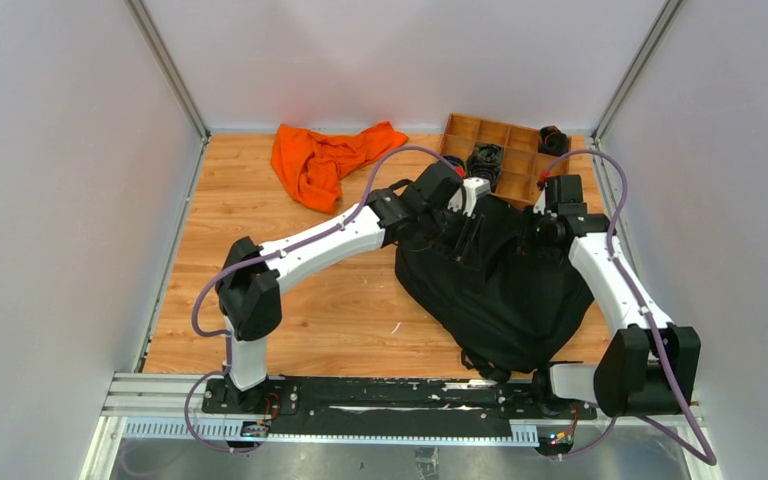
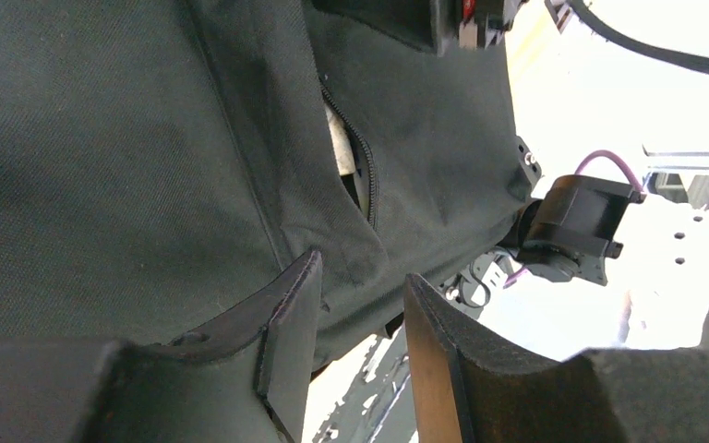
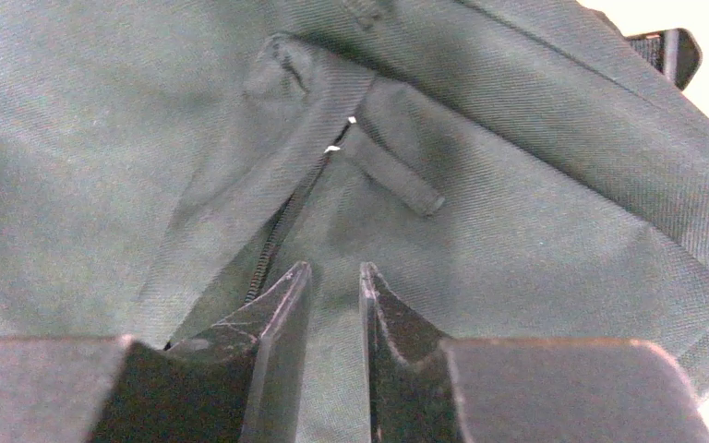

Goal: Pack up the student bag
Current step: Zip the student bag at the center of the board.

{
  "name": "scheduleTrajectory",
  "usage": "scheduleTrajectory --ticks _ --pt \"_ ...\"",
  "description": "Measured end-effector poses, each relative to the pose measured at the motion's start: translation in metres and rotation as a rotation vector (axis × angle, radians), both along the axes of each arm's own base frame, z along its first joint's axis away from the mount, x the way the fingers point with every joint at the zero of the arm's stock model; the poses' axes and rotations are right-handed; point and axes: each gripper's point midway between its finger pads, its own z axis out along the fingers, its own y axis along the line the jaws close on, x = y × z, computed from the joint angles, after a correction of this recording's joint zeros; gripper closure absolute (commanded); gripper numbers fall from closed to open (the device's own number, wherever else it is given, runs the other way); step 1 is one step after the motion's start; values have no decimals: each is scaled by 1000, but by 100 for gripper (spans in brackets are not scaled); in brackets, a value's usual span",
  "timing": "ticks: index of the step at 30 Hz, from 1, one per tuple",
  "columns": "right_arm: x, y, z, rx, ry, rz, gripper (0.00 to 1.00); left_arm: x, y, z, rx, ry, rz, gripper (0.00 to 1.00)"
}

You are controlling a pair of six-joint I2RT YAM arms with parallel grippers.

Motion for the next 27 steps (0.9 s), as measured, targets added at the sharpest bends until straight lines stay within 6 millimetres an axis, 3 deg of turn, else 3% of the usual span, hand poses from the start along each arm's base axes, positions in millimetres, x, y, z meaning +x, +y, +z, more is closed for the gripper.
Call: scheduleTrajectory --ticks 4,10,18,23,27 --pt "4 -18 0 58 1 -143 65 -3 5 -2 3 5 12 55" --pt "8 -45 -8 315 -21 -419 58 -9 15 7 -12 -4 22 54" --pt "26 -34 -11 551 -36 -493 57 -10 15 17 -41 -23 20 53" --pt "31 -28 -12 608 -31 -497 58 -11 16 17 -40 -25 10 53" --pt "35 -26 -12 629 -34 -491 64 -11 16 17 -37 -30 5 53"
